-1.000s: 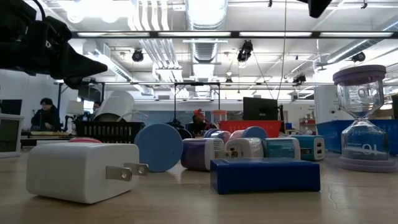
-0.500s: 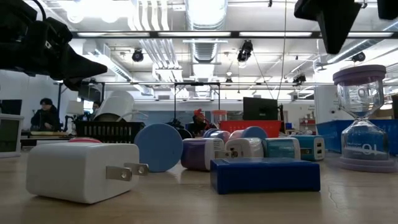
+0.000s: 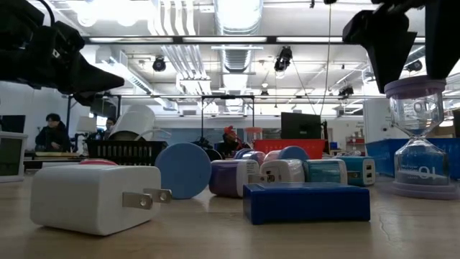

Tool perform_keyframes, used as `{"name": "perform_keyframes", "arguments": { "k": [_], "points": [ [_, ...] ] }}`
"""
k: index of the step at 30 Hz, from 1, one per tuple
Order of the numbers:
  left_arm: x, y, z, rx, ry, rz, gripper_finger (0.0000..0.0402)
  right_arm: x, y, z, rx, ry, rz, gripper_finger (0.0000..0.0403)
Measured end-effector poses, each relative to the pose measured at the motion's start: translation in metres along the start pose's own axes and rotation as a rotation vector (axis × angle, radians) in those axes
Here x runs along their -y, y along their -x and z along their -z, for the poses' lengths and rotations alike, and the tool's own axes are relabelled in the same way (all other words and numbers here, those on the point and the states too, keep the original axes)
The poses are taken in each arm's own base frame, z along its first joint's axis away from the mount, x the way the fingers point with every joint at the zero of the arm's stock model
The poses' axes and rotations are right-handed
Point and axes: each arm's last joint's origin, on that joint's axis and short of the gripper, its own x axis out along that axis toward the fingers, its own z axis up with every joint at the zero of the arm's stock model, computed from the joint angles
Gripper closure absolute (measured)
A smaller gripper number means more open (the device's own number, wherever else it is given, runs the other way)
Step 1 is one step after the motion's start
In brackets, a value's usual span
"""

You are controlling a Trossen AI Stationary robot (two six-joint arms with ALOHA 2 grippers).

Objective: Pick & Place Office items
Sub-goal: Put the purple hourglass into the blue bin

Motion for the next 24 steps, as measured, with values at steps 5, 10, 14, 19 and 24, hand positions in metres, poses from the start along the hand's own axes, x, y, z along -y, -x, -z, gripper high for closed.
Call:
{"name": "perform_keyframes", "arguments": {
  "k": [5,10,14,19,24],
  "points": [
    [0.0,0.0,0.001,-0.008,-0.002,-0.001,0.0399,0.003,-0.006,0.001,-0.007,-0.001,0.004,0.0103],
    [0.0,-0.001,0.001,-0.013,-0.003,-0.002,0.0399,0.003,-0.007,0.001,-0.007,0.008,0.004,0.0119],
    [0.0,-0.001,0.001,-0.018,-0.004,-0.002,0.0399,0.004,-0.011,0.001,-0.006,0.004,0.001,0.0143],
    [0.0,-0.001,0.002,-0.02,-0.005,-0.003,0.0399,0.007,-0.017,0.002,-0.025,0.002,0.01,0.0183],
    [0.0,-0.001,0.002,-0.022,-0.005,-0.003,0.0399,0.009,-0.017,0.002,-0.04,0.002,-0.003,0.0208]
  ]
}}
